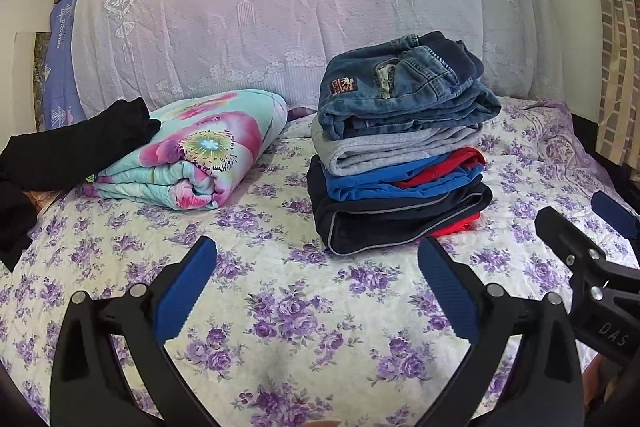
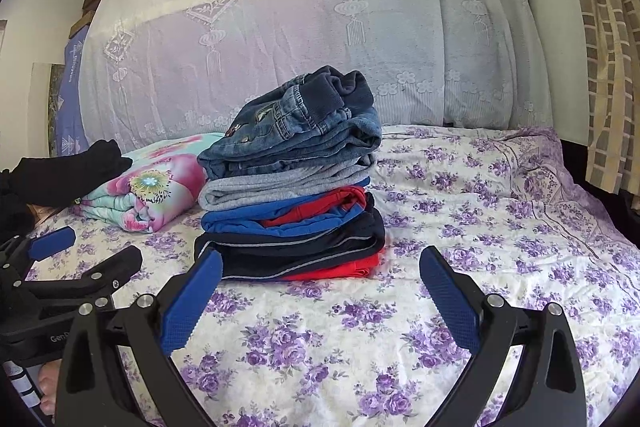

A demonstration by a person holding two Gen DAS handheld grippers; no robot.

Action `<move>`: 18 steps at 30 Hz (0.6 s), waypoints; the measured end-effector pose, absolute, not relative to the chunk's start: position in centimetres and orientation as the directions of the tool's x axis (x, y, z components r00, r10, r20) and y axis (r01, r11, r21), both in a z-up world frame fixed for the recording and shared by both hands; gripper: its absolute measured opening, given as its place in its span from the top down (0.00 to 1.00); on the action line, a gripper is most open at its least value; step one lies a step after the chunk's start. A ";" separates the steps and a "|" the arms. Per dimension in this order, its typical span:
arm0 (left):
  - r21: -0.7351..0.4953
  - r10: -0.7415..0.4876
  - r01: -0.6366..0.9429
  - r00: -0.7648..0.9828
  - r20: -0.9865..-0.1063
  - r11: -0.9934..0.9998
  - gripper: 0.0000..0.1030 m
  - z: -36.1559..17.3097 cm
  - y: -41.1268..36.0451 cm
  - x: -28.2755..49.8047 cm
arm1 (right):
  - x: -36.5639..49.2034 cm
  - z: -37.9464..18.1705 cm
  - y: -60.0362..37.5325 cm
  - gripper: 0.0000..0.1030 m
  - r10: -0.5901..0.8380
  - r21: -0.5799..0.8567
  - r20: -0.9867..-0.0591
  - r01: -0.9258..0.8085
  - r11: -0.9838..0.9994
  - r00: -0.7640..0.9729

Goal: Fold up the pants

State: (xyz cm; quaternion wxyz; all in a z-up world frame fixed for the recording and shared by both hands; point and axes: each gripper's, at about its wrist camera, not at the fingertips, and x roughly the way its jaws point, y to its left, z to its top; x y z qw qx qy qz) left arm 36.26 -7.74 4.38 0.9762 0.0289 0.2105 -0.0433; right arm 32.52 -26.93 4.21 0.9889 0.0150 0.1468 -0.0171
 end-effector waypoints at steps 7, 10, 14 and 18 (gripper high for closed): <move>0.040 -0.072 0.097 0.906 -0.418 0.994 0.04 4.3 -7.7 36.3 | 32.5 4.2 -26.8 0.03 -0.028 0.020 -0.291 0.035 0.999 0.956; 0.041 -0.071 0.096 0.906 -0.417 0.994 0.04 4.3 -7.8 36.2 | 32.5 4.2 -26.7 0.03 -0.029 0.017 -0.291 0.035 0.999 0.956; 0.041 -0.069 0.094 0.906 -0.417 0.995 0.04 4.3 -7.8 36.2 | 32.5 4.3 -26.7 0.03 -0.030 0.016 -0.293 0.036 0.999 0.956; 0.054 -0.062 0.092 0.910 -0.410 0.994 0.04 4.3 -7.9 36.1 | 32.4 4.3 -26.8 0.03 -0.032 0.017 -0.289 0.039 0.999 0.957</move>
